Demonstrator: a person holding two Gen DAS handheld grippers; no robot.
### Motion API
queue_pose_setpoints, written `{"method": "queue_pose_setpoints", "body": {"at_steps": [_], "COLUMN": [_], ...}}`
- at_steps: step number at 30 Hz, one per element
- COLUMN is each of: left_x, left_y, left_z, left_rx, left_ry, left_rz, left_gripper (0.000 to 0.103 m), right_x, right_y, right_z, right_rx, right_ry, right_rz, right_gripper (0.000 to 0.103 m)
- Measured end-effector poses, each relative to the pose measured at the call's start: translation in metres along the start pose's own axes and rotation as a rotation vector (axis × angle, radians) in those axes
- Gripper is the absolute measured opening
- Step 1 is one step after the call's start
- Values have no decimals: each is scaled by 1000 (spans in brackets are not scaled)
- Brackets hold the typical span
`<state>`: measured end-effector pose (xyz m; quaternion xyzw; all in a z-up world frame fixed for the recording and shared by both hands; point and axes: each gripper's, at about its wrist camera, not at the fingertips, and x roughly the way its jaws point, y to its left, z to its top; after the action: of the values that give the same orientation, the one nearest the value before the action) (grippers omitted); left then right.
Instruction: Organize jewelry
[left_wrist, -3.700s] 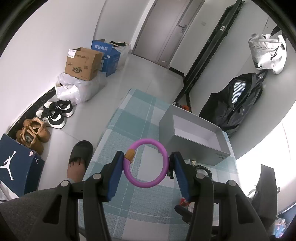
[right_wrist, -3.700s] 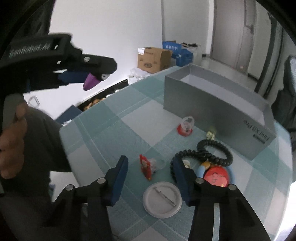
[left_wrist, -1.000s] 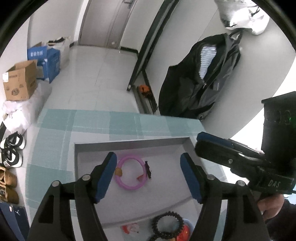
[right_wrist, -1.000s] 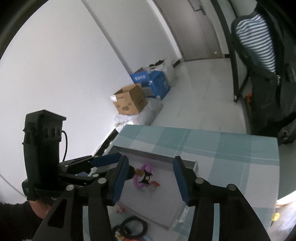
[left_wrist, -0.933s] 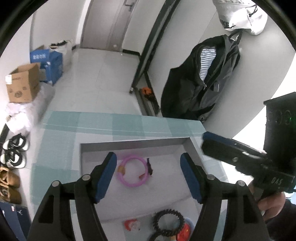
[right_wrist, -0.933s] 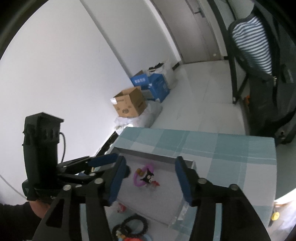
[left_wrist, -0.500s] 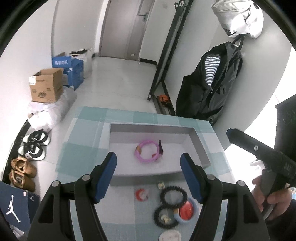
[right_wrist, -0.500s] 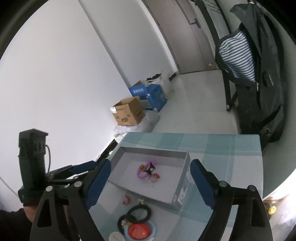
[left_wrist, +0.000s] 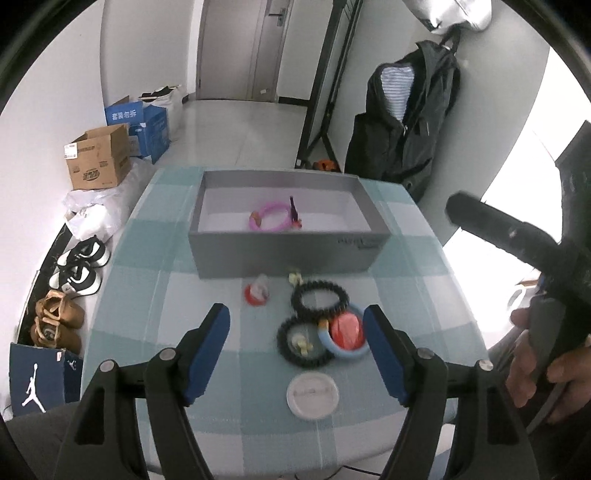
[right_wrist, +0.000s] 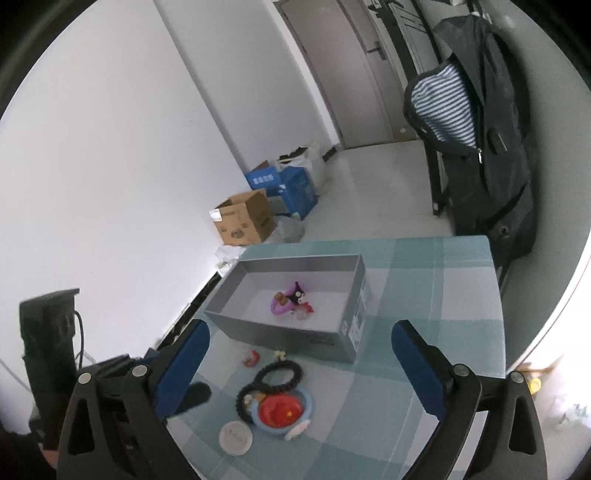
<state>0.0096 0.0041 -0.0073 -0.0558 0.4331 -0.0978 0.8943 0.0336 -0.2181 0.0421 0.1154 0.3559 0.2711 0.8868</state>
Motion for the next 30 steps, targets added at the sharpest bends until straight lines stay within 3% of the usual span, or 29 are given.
{"method": "queue_pose_setpoints", "body": {"at_steps": [12, 15, 19, 30], "left_x": [7, 11, 18, 26], "left_y": [-7, -9, -9, -22], "left_z": [-26, -32, -42, -54], "left_rx": [12, 19, 19, 100], "left_ry": [44, 61, 110, 151], "left_rz": [13, 20, -1, 114], "left_gripper": [76, 86, 86, 86], "right_x": [-11, -10, -10, -8], "right_y": [3, 3, 3, 2], "right_z": [-15, -17, -18, -21], "right_rx": [-40, -52, -52, -66], "right_ry": [26, 38, 43, 57], "right_rz": [-97, -123, -128, -142], "right_gripper": [103, 103, 103, 103]}}
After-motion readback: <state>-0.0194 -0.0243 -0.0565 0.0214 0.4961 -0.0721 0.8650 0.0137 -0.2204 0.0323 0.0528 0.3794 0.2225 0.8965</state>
